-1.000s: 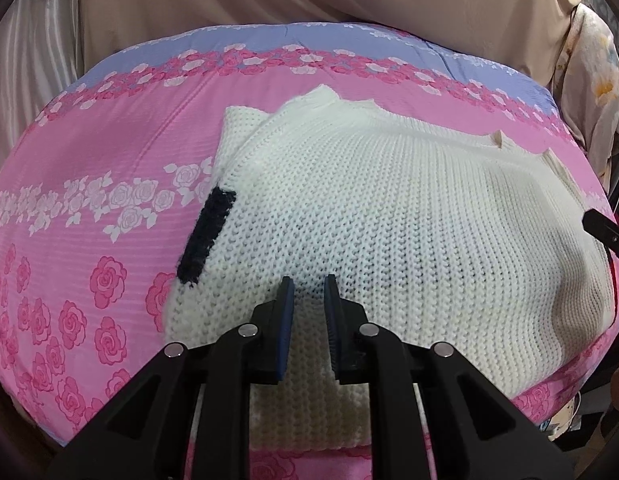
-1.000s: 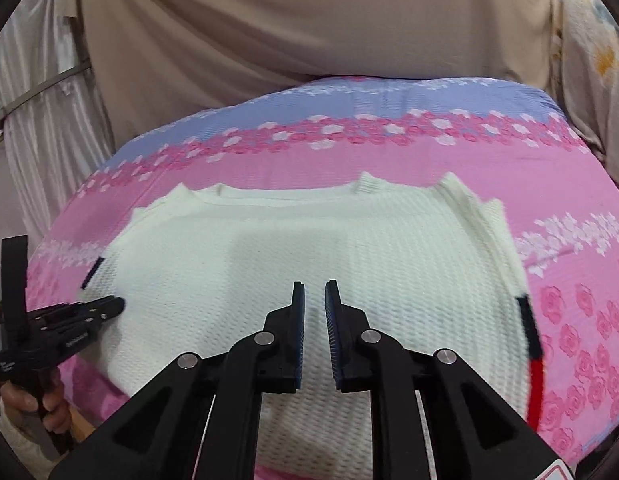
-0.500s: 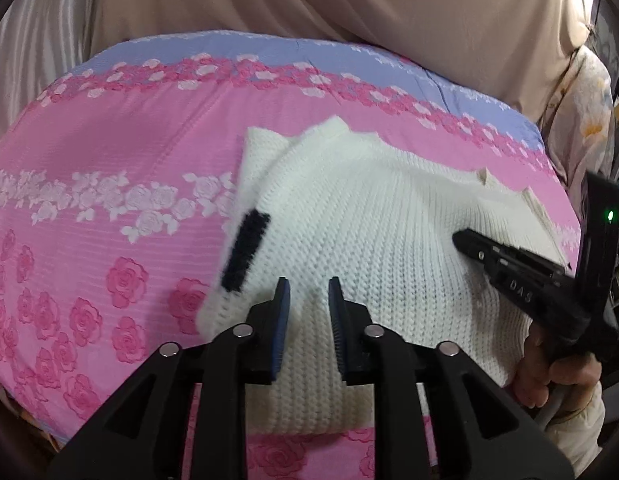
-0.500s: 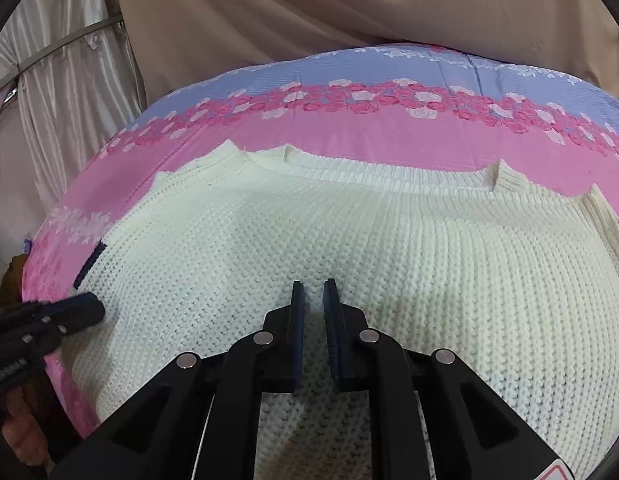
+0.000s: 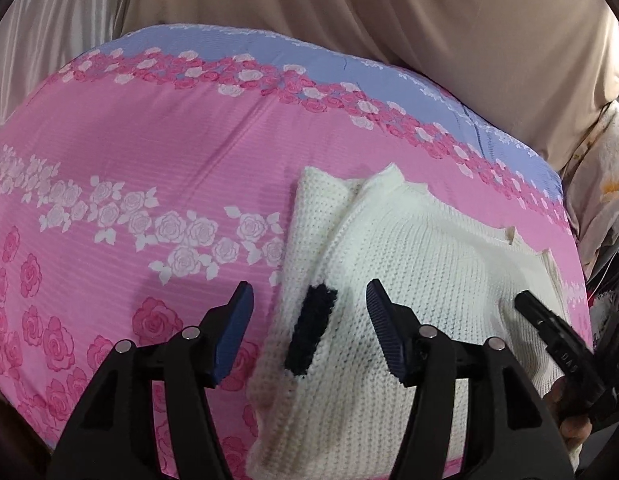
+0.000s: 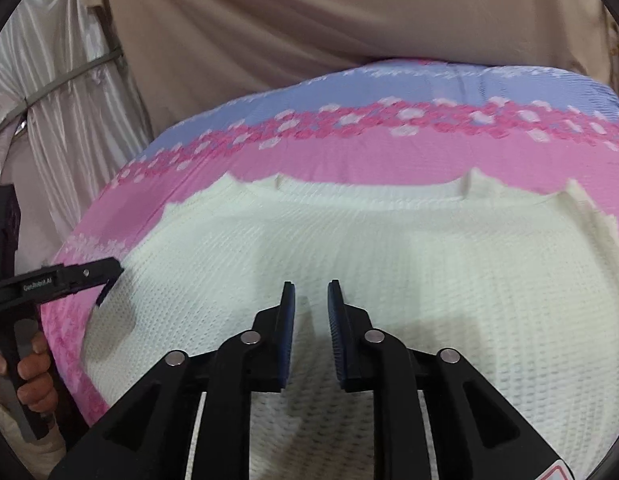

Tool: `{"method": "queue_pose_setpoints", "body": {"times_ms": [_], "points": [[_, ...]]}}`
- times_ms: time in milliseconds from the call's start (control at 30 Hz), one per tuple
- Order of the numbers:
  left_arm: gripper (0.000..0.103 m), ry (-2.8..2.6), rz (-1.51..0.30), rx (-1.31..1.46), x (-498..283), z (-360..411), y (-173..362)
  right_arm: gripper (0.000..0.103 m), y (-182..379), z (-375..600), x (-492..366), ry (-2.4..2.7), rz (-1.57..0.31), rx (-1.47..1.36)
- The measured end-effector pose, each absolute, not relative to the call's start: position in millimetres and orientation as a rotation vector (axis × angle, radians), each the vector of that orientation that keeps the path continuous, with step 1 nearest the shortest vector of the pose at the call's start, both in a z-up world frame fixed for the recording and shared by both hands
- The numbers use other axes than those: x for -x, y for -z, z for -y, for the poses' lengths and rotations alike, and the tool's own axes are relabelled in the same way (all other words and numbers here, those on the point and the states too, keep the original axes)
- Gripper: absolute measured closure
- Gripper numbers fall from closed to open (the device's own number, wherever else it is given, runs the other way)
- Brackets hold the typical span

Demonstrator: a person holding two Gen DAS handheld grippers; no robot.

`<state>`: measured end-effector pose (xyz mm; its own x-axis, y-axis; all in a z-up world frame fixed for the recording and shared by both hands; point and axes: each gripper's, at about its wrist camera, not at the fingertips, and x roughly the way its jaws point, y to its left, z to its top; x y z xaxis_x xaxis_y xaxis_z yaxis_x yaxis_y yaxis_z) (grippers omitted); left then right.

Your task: Fold small clothes

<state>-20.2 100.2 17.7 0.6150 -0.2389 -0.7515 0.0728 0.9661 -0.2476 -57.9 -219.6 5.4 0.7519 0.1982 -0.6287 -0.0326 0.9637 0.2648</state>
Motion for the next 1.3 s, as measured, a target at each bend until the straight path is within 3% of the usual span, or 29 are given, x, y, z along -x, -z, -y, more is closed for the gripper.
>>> {"method": "queue_pose_setpoints", "body": {"times_ms": [33, 67, 100, 333, 367, 433, 467, 567, 700, 800, 833, 967, 1033, 1067, 1100, 1300], "points": [[0.038, 0.181, -0.869, 0.186, 16.7, -96.8, -23.5, 0.06, -11.4, 238.4, 59.9, -0.073, -0.689, -0.249], [0.032, 0.185, -0.846, 0.178, 11.9, -93.2, -27.5, 0.054, -16.0, 261.5, 60.3, -0.007, -0.673, -0.258], [0.029, 0.188, -0.836, 0.17, 4.2, -88.5, -29.7, 0.053, -17.4, 284.4, 58.5, 0.067, -0.672, -0.272], [0.03, 0.242, -0.942, 0.119, -74.2, -38.1, 0.7, 0.049, 14.3, 358.7, 16.8, 0.202, -0.81, -0.348], [0.037, 0.216, -0.933, 0.111, -77.7, -36.0, 2.8, 0.056, 16.2, 356.0, 13.7, 0.197, -0.815, -0.328], [0.078, 0.175, -0.881, 0.047, -77.6, -28.8, -3.5, 0.094, 7.9, 344.1, 11.7, 0.161, -0.798, -0.266], [0.098, 0.184, -0.883, 0.045, -78.0, -27.9, -5.9, 0.094, -0.9, 341.4, 16.5, 0.148, -0.755, -0.274], [0.099, 0.167, -0.861, 0.03, -79.1, -27.2, -9.1, 0.095, -26.1, 342.0, 29.0, 0.154, -0.644, -0.287], [0.099, 0.133, -0.902, 0.024, -88.8, -29.3, 12.6, 0.094, 24.8, 370.0, 1.0, 0.215, -0.833, -0.341], [0.099, 0.125, -0.893, 0.011, -86.5, -28.6, 8.4, 0.093, 4.3, 367.8, 12.2, 0.225, -0.785, -0.35], [0.098, 0.128, -0.899, 0.021, -83.9, -31.0, 5.5, 0.088, -3.6, 363.3, 19.4, 0.231, -0.755, -0.351], [0.094, 0.159, -0.854, 0.09, -51.7, -49.8, -18.3, 0.086, -36.5, 321.1, 52.4, 0.135, -0.668, -0.317], [0.069, 0.15, -0.83, 0.106, -28.7, -64.5, -27.9, 0.086, -41.5, 287.4, 59.4, 0.025, -0.684, -0.274], [0.043, 0.144, -0.825, 0.121, -19.1, -72.1, -30.1, 0.086, -40.3, 264.3, 63.1, -0.05, -0.705, -0.247], [0.032, 0.141, -0.822, 0.142, -9.2, -80.0, -30.5, 0.086, -37.1, 244.3, 65.1, -0.111, -0.725, -0.232], [0.02, 0.146, -0.922, 0.2, 31.1, -100.6, -1.1, 0.085, 16.4, 156.3, 58.0, -0.287, -0.888, -0.142]]}}
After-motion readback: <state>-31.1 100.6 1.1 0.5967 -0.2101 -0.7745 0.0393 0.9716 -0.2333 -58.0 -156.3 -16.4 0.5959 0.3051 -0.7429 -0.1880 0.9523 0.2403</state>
